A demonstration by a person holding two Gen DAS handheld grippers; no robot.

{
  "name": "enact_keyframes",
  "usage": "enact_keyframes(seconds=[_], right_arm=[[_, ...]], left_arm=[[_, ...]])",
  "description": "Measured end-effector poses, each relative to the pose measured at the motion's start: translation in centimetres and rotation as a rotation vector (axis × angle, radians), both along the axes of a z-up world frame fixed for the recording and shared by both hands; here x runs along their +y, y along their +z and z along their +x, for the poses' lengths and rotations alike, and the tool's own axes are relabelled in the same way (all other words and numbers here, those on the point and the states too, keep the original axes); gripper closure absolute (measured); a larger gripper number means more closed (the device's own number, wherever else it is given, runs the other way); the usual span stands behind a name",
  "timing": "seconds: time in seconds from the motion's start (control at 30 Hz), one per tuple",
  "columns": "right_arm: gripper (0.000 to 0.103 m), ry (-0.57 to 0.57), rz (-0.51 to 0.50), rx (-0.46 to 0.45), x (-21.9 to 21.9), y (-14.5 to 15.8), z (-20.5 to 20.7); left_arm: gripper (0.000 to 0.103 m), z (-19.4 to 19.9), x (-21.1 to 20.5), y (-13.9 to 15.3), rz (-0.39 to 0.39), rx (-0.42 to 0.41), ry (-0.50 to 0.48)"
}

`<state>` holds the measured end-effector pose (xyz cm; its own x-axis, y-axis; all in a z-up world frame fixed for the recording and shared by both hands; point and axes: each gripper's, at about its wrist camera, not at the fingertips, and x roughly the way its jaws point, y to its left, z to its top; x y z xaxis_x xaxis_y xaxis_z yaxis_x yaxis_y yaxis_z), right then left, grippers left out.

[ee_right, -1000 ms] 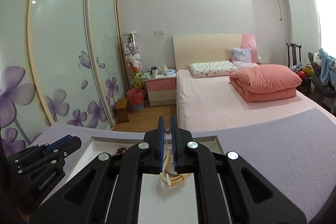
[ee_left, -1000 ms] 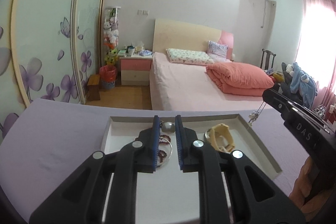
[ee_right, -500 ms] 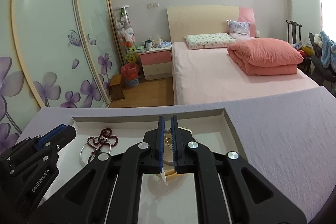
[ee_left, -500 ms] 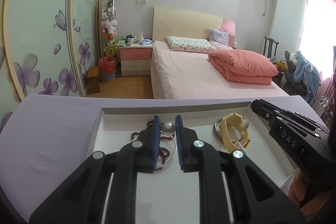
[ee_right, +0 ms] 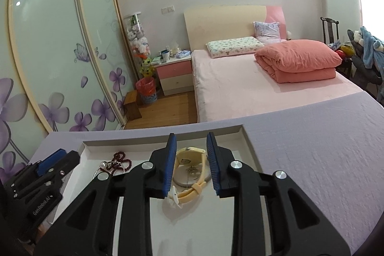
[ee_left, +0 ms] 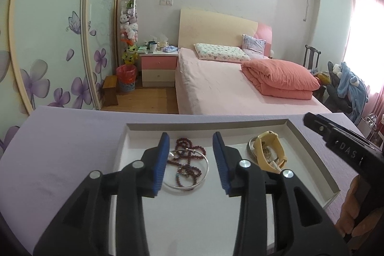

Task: Organize jewelry
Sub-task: 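Open both tools to drop the pendant and earring into the tray, then withdraw left tool from the tray while right tool grasps the single pearl pendant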

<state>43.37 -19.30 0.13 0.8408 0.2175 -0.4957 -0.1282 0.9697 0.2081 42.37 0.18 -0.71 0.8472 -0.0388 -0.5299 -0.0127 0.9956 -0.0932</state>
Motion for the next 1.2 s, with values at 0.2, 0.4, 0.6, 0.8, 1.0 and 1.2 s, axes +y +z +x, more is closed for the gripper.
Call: enact_keyframes(seconds=[0.2, 0.4, 0.6, 0.8, 1.0, 1.2], right_arm=[[0.076, -0.004, -0.001, -0.009, -1.0, 0.1, -1.8], [0.076, 0.001, -0.017, -0.003, -2.4, -0.4, -4.0], [0.076, 0.031, -0.058, 0.049, -3.3, -2.1, -5.9], [0.076, 0.119, -0.088, 0.149, -3.4, -4.4, -8.3], [0.076, 0.184, -0.114, 0.213, -2.5, -6.2, -10.2], [0.076, 0.214, -0.138, 0.259, -1.3, -6.9, -10.3]], left_arm=[[0.053, -2.6, 2.1, 1.0, -0.002, -0.029, 0.035], [0.049, -5.3, 4.0, 1.1, 0.002, -0.041, 0.081], [0.043, -7.6, 5.7, 0.6, -0.017, -0.037, 0.109], [0.036, -10.8, 7.1, -0.2, -0.025, -0.036, 0.122], [0.033, -13.5, 7.7, -0.8, -0.006, -0.030, 0.120], [0.032, -14.8, 7.9, -1.3, -0.002, -0.023, 0.124]])
